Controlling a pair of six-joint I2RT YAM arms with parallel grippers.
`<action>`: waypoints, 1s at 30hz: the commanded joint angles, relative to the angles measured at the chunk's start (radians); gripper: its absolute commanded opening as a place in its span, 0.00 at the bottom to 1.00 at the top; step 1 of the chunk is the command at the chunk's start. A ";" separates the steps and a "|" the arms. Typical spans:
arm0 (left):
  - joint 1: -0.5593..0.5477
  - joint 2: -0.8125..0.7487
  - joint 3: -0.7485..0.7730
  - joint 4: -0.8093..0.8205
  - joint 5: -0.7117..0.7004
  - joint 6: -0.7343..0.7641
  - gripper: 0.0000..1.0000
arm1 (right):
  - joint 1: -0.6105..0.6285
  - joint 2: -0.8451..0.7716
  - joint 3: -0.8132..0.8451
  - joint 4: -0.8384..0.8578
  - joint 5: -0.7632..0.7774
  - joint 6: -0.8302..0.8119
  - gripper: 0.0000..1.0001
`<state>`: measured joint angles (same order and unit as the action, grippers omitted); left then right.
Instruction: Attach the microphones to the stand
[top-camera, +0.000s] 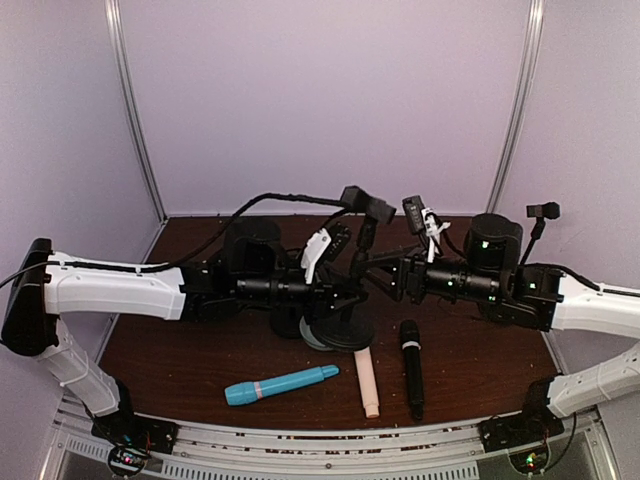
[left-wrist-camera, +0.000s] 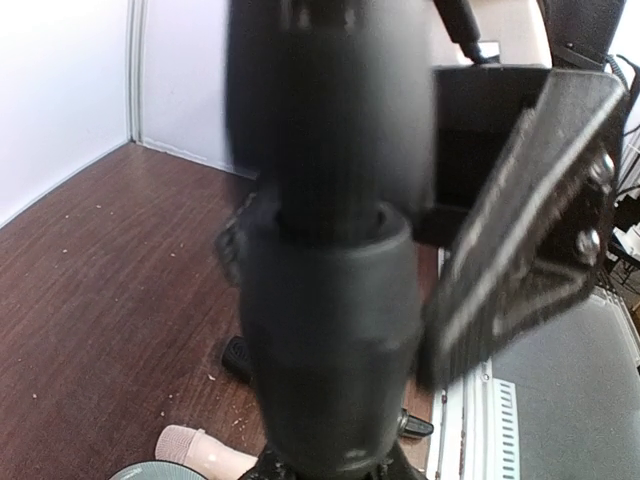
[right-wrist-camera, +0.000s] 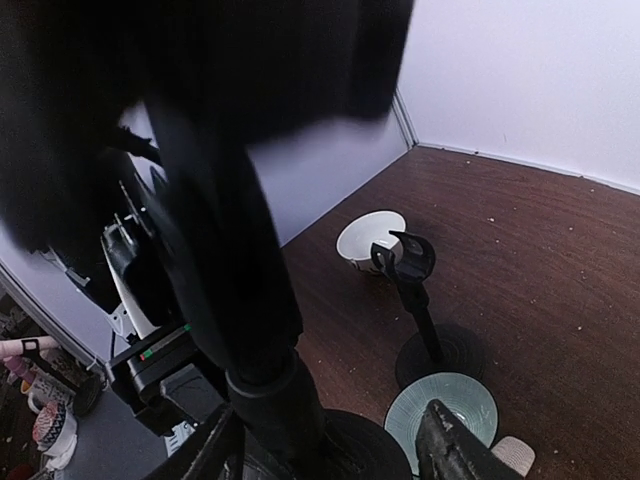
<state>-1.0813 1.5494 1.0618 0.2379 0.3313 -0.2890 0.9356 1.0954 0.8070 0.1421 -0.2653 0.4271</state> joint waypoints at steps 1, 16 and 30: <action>0.009 -0.060 -0.023 0.174 0.009 -0.033 0.00 | -0.063 -0.073 -0.036 -0.116 0.116 0.060 0.59; 0.034 -0.016 -0.023 0.222 0.091 -0.084 0.00 | -0.111 -0.171 -0.130 0.068 -0.204 -0.048 0.64; 0.033 0.036 0.002 0.251 0.232 -0.107 0.00 | -0.096 -0.024 -0.015 0.150 -0.283 -0.033 0.65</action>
<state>-1.0534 1.5818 1.0283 0.3511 0.5045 -0.3794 0.8268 1.0412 0.7643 0.2241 -0.5060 0.3813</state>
